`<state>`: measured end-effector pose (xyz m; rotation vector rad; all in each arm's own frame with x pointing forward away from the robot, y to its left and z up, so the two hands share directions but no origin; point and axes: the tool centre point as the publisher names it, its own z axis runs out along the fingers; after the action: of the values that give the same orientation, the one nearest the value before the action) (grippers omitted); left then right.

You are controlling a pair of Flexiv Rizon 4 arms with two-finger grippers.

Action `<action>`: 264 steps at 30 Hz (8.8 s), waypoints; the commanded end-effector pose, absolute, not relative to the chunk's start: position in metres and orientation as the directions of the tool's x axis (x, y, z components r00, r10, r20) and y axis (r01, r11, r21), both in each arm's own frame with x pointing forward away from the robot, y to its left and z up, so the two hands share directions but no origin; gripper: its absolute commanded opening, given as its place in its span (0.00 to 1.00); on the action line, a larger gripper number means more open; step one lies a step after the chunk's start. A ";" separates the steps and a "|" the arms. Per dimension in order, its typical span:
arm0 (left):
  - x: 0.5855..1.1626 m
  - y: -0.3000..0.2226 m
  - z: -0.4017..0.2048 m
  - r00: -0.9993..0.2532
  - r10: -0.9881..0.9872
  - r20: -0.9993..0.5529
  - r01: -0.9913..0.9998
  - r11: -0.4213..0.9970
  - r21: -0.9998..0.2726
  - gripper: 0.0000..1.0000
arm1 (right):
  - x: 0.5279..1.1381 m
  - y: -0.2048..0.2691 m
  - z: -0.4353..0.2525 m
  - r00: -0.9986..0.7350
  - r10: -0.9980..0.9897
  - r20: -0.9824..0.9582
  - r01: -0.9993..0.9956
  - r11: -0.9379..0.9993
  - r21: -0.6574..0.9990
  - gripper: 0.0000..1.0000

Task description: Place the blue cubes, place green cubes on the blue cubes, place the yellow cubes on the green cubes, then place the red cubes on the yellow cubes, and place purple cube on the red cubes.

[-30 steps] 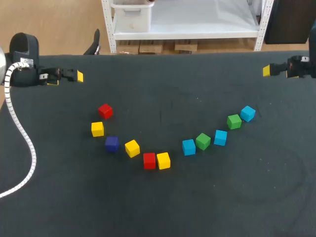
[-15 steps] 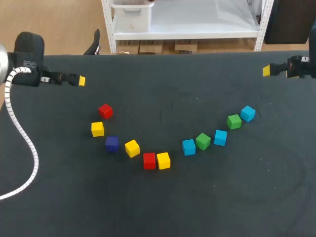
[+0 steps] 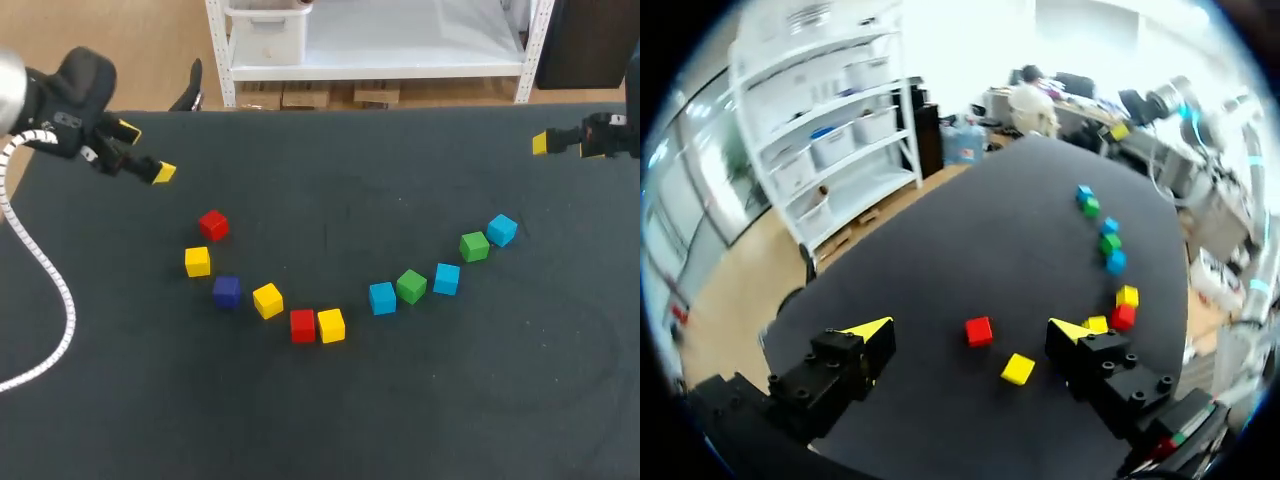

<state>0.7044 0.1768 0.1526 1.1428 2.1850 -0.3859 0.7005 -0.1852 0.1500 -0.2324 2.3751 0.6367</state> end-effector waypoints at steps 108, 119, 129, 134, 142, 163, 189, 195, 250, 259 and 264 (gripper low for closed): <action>0.704 0.211 0.136 0.227 0.766 -0.601 0.974 -0.184 0.134 1.00 | 0.683 -0.199 0.176 -0.128 -0.854 -0.504 -0.986 0.057 0.154 1.00; 0.704 0.211 0.136 0.227 0.766 -0.601 0.974 -0.184 0.134 1.00 | 0.682 -0.206 0.177 -0.175 -0.778 -0.603 -0.976 0.055 0.212 1.00; 0.704 0.211 0.136 0.227 0.766 -0.601 0.974 -0.184 0.134 1.00 | 0.682 -0.206 0.177 -0.175 -0.778 -0.603 -0.976 0.055 0.212 1.00; 0.704 0.211 0.136 0.227 0.766 -0.601 0.974 -0.184 0.134 1.00 | 0.682 -0.190 0.179 -0.019 -0.827 -0.562 -0.984 -0.084 0.156 1.00; 0.704 0.211 0.136 0.227 0.766 -0.601 0.974 -0.184 0.134 1.00 | 0.668 -0.145 0.180 0.340 -0.847 -0.409 -0.910 -0.406 0.083 1.00; 0.704 0.211 0.136 0.227 0.766 -0.601 0.974 -0.184 0.134 1.00 | 0.638 -0.103 0.147 0.827 -0.445 -0.344 -0.446 -0.891 0.080 1.00; 0.704 0.211 0.136 0.227 0.766 -0.601 0.974 -0.184 0.134 1.00 | 0.637 -0.087 0.060 0.884 -0.293 -0.363 -0.332 -0.942 -0.049 1.00; 0.704 0.211 0.136 0.227 0.766 -0.601 0.974 -0.184 0.134 1.00 | 0.629 -0.083 0.054 0.899 -0.252 -0.359 -0.294 -0.954 -0.065 1.00; 0.704 0.211 0.136 0.227 0.766 -0.601 0.974 -0.184 0.134 1.00 | 0.649 -0.076 0.022 0.492 -0.749 -0.444 -0.796 -0.594 0.120 0.00; 0.704 0.211 0.136 0.227 0.766 -0.601 0.974 -0.184 0.134 1.00 | 0.663 -0.060 0.042 -0.033 -0.927 -0.374 -0.994 -0.010 0.111 0.00; 0.704 0.211 0.136 0.227 0.766 -0.601 0.974 -0.184 0.134 1.00 | 0.667 -0.050 0.045 -0.208 -0.913 -0.352 -0.978 0.192 0.082 0.00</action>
<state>0.7049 0.2100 0.1364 2.0161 1.5988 -0.5607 0.6755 -0.0499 0.0450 -2.5125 1.5555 0.6595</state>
